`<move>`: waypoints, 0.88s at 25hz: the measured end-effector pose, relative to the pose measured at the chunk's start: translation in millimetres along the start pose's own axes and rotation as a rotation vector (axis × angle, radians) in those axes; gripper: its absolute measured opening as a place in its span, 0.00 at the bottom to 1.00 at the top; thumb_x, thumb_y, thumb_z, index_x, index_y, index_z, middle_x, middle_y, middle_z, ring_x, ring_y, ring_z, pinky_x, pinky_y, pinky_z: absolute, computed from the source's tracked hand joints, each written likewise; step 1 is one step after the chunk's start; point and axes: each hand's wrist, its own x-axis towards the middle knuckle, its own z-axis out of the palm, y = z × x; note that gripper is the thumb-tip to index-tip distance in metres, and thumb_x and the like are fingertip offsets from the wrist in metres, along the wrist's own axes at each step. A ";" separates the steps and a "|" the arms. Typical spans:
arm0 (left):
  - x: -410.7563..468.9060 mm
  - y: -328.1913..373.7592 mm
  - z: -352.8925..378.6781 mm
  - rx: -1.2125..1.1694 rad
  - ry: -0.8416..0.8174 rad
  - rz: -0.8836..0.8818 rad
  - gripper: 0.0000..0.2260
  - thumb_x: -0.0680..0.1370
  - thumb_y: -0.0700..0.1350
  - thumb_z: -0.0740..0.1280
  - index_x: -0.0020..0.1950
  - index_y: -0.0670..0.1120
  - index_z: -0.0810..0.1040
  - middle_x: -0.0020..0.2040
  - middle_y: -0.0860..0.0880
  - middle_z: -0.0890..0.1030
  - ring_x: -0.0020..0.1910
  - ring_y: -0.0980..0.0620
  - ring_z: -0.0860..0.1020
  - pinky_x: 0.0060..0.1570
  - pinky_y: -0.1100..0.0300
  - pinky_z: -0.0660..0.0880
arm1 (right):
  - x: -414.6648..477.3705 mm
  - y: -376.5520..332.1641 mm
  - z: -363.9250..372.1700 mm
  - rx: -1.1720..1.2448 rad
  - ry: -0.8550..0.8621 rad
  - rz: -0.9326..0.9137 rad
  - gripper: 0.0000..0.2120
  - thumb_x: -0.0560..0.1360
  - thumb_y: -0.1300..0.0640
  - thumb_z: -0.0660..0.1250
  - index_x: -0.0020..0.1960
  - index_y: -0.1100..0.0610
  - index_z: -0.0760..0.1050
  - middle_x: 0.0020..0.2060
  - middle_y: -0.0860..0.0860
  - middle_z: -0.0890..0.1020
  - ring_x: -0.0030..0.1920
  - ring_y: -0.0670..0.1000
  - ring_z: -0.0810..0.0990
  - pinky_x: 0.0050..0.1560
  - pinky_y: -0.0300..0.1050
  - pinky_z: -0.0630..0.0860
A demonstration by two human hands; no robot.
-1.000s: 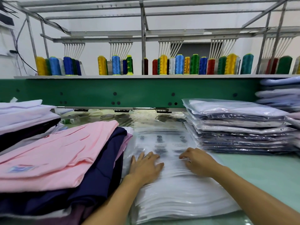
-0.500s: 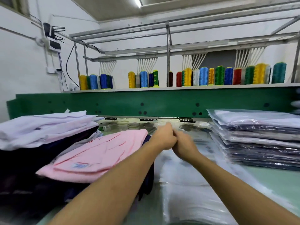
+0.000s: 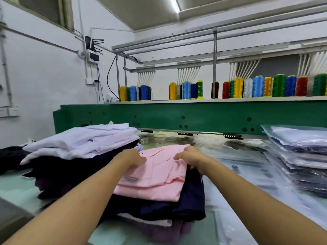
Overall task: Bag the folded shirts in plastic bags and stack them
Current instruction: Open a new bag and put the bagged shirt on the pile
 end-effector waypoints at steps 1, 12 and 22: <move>1.7 -7.7 3.8 -0.003 0.005 -0.021 0.25 0.79 0.61 0.59 0.66 0.44 0.76 0.66 0.44 0.78 0.60 0.43 0.77 0.60 0.54 0.74 | 1.3 2.1 4.9 0.062 -0.002 -0.017 0.29 0.73 0.54 0.73 0.70 0.58 0.67 0.56 0.55 0.76 0.50 0.54 0.76 0.37 0.43 0.70; 12.0 -25.9 -0.7 -0.310 -0.018 -0.062 0.43 0.75 0.75 0.53 0.73 0.41 0.72 0.73 0.42 0.73 0.69 0.41 0.72 0.68 0.51 0.66 | 16.2 -36.8 -15.9 0.553 0.328 -0.183 0.19 0.72 0.74 0.66 0.61 0.62 0.79 0.48 0.54 0.80 0.39 0.45 0.77 0.26 0.27 0.70; 4.6 -2.4 -11.9 -0.424 -0.057 0.002 0.35 0.67 0.68 0.74 0.62 0.43 0.76 0.58 0.48 0.81 0.52 0.48 0.78 0.45 0.58 0.71 | 2.2 26.7 -41.7 0.493 -0.261 0.010 0.17 0.76 0.68 0.68 0.63 0.58 0.78 0.52 0.59 0.86 0.47 0.55 0.86 0.40 0.44 0.82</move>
